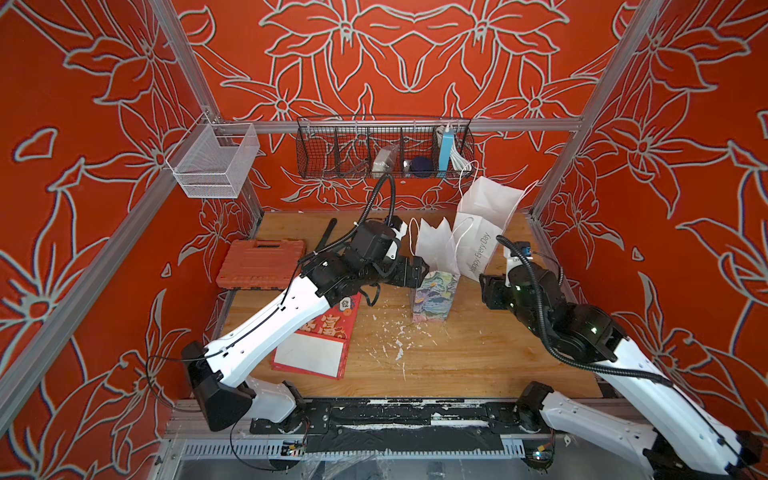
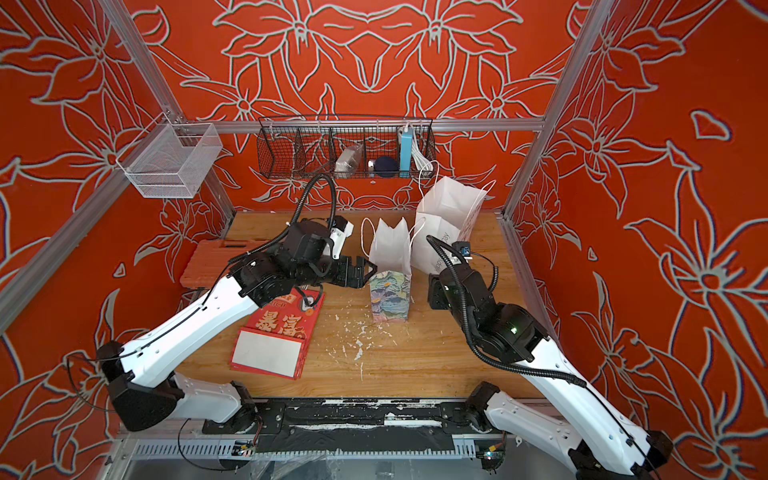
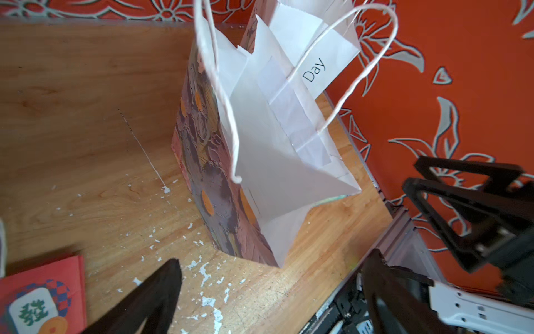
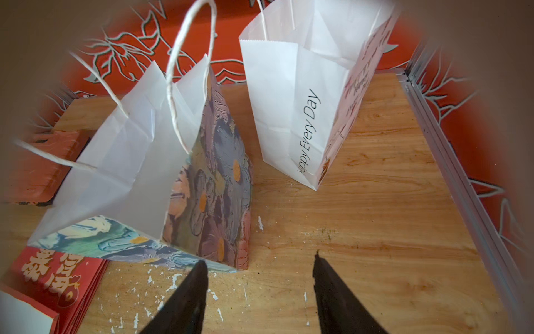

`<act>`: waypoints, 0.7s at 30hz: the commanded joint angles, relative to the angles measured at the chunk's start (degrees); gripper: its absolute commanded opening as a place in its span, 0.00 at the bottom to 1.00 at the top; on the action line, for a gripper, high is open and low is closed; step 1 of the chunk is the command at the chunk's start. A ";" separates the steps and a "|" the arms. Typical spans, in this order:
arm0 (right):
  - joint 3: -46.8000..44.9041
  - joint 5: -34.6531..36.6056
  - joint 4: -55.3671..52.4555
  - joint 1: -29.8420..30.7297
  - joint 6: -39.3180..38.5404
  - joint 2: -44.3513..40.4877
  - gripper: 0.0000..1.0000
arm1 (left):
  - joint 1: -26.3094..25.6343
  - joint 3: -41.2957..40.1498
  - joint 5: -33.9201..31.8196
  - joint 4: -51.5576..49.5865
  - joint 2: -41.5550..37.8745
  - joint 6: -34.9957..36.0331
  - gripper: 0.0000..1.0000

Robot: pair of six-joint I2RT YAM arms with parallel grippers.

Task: Put away the paper bag
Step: Adjust the paper bag at the center of the board.

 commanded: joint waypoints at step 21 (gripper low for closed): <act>-4.16 8.65 -8.25 0.43 2.54 -9.98 0.58 | -0.46 8.78 -12.86 4.34 14.40 4.62 0.37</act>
